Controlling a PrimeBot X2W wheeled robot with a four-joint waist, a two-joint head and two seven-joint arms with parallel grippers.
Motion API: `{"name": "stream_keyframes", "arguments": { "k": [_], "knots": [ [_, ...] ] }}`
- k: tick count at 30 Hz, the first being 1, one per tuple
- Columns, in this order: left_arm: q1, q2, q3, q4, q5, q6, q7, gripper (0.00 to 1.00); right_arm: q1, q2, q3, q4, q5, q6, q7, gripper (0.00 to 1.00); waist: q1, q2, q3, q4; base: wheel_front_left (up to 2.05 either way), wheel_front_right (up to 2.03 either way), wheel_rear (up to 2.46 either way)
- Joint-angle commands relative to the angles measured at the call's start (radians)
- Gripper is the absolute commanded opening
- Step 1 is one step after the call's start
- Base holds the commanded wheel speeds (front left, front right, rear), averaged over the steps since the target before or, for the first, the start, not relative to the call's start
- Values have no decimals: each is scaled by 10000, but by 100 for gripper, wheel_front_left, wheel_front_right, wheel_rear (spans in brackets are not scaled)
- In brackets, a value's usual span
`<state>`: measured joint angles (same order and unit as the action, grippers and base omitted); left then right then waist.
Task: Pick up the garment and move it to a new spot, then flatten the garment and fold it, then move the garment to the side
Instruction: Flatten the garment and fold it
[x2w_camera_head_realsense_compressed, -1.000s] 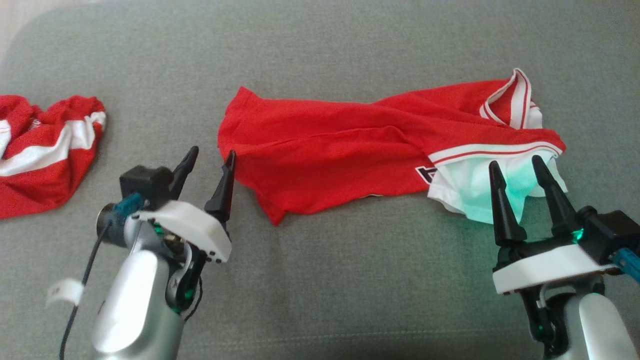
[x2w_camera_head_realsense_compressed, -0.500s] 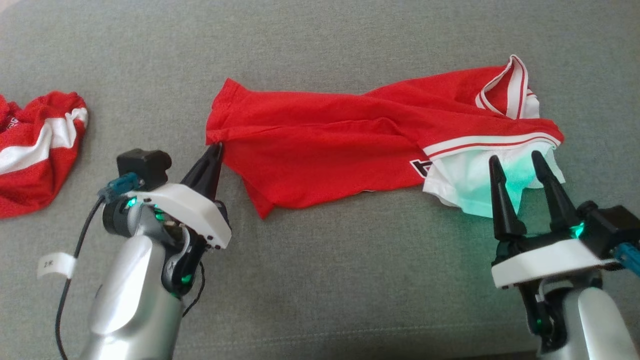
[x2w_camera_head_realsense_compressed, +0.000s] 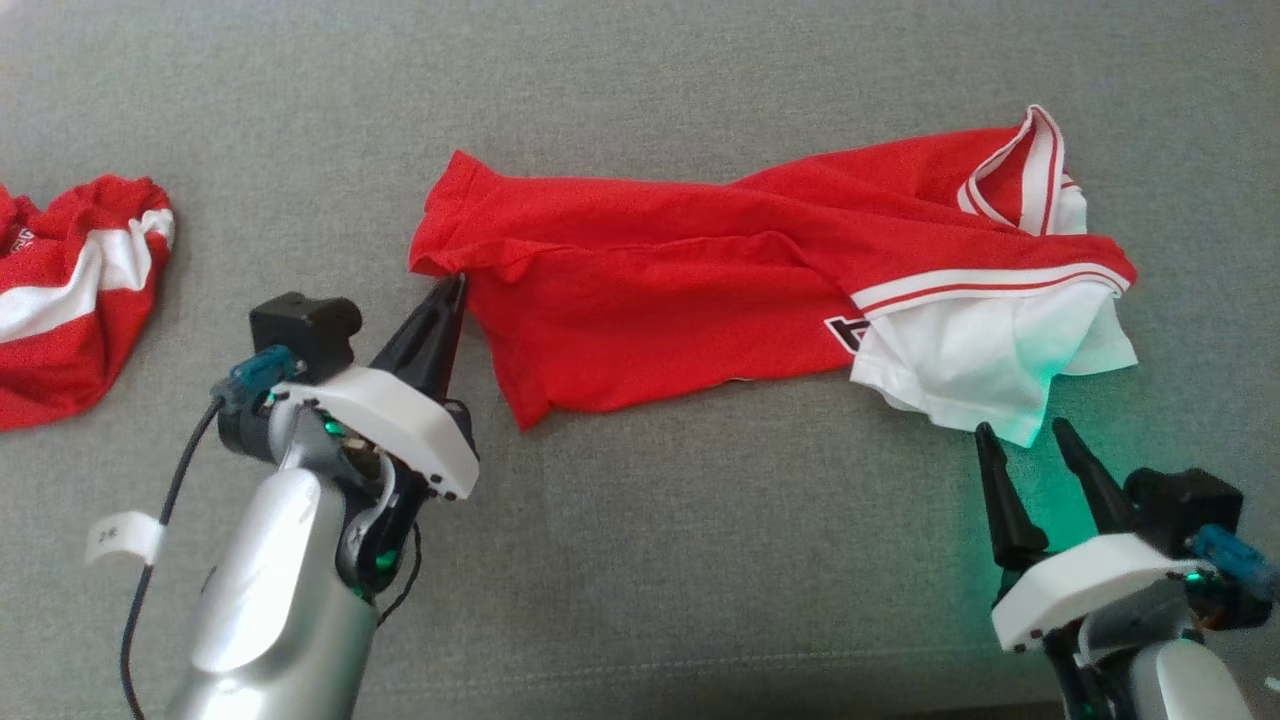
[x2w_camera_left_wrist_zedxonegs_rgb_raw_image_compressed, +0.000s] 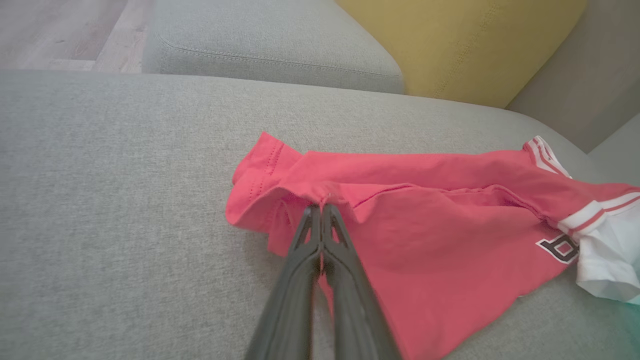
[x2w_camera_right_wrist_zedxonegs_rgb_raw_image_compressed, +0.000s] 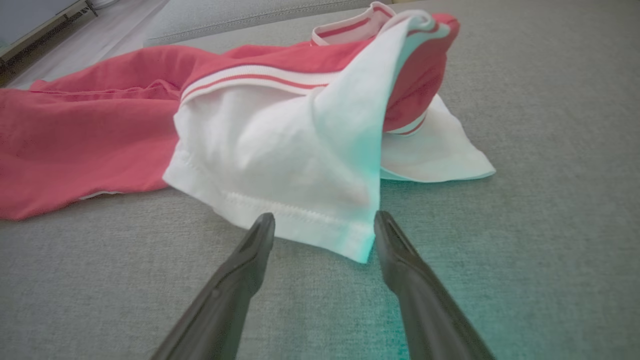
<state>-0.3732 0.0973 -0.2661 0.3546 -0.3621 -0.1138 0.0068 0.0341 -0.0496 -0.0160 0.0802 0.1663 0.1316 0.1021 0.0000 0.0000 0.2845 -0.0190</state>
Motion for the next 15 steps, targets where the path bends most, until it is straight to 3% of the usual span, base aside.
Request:
{"name": "stream_keyframes", "arguments": {
  "k": [1, 11, 12, 13, 14, 15],
  "knots": [
    [-152, 260, 243, -401, 95, 50, -98, 0, -247, -119, 99, -285, 31, -9, -49, 100, 0, 0, 56, 16, 0, 0, 0],
    [-269, 304, 76, -597, 175, 137, -136, 0, -1194, -83, -181, 1126, 74, -9, 87, 100, 0, 0, 357, 166, 0, 0, 0],
    [-273, 314, 68, -608, 178, 142, -154, 0, -1284, -78, -186, 1303, 138, -9, 179, 71, 0, 0, 371, 180, 0, 0, 0],
    [-273, 320, 54, -620, 178, 144, -168, 0, -1353, -82, -194, 1445, 81, -9, 288, 12, 0, 0, 390, 207, 0, 0, 0],
    [-269, 326, 53, -633, 177, 155, -196, 0, -1409, -77, -172, 1505, 139, -9, 304, 0, 0, 0, 398, 226, 0, 0, 0],
    [-260, 339, 57, -651, 178, 169, -230, 0, -1432, -72, -150, 1543, 194, -9, 341, 0, 0, 0, 403, 240, 0, 0, 0]
  ]
}}
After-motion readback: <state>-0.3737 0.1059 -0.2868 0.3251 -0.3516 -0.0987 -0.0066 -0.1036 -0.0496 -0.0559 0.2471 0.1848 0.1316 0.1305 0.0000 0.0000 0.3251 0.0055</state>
